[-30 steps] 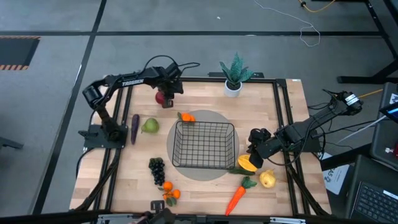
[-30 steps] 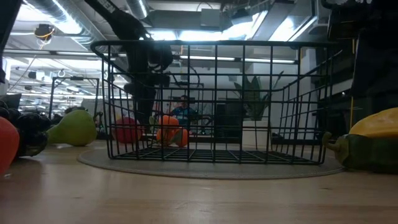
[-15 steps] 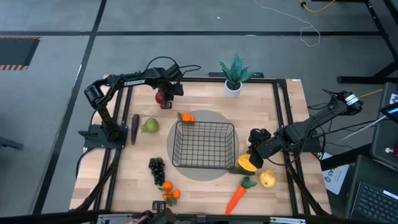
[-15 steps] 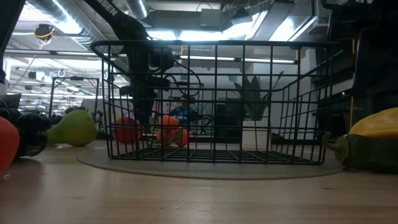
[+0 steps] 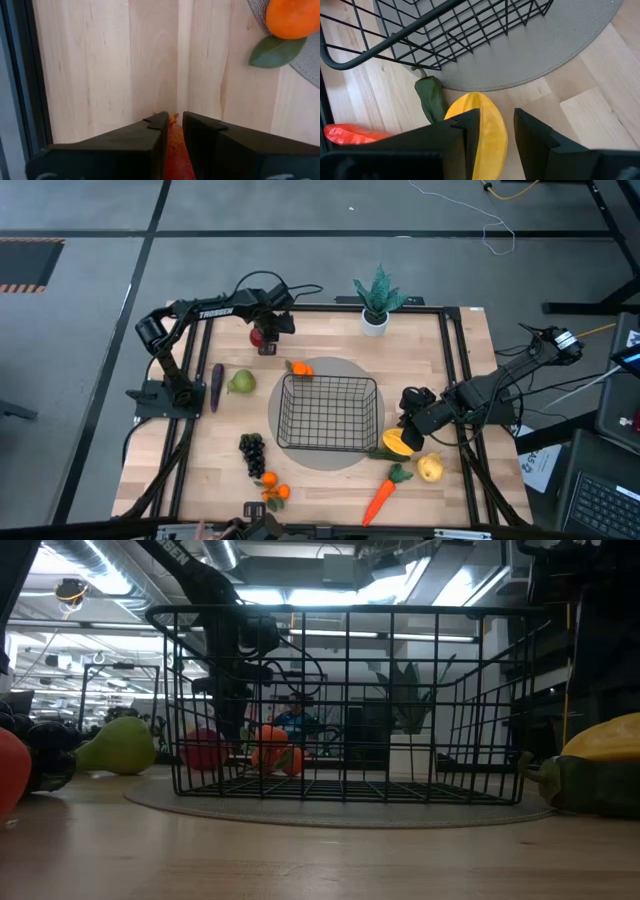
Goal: Build produce basket
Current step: Put the pomegranate into the black wire basket
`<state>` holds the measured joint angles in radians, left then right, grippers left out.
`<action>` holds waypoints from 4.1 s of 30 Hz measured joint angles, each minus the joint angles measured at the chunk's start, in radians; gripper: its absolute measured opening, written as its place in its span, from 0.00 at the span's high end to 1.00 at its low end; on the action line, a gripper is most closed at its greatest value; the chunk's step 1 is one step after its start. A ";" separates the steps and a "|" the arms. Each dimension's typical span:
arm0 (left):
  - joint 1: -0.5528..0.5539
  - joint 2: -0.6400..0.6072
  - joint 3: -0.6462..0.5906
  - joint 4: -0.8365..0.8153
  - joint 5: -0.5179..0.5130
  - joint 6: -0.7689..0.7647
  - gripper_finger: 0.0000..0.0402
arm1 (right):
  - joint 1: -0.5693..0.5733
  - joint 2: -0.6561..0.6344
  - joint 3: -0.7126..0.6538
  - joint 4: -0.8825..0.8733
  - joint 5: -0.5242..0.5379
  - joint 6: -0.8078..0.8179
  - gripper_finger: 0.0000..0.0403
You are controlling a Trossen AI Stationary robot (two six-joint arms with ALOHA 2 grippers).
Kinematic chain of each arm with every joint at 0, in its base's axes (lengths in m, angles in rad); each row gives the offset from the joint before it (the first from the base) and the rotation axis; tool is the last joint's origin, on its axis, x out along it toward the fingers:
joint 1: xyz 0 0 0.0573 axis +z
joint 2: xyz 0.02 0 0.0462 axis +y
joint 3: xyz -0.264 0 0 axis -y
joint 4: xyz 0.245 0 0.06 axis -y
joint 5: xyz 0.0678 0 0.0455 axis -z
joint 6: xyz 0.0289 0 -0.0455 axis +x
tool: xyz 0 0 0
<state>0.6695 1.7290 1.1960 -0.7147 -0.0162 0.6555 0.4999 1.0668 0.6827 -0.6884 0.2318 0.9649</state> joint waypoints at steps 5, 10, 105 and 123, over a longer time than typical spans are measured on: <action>0.001 0.000 0.000 0.000 0.000 -0.021 0.89 | 0.000 0.000 0.000 0.000 0.000 0.000 0.73; 0.001 0.000 -0.005 0.009 -0.001 0.053 0.89 | 0.000 0.000 0.000 0.000 0.000 0.000 0.73; 0.080 0.062 -0.014 -0.021 -0.046 -0.038 0.67 | 0.001 0.000 0.000 0.041 -0.016 0.003 0.73; 0.080 0.062 -0.014 -0.011 -0.029 0.010 0.67 | 0.001 0.000 0.000 0.041 -0.015 0.003 0.73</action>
<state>0.7498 1.7908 1.1816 -0.7258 -0.0457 0.6655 0.5007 1.0668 0.6827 -0.6472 0.2165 0.9684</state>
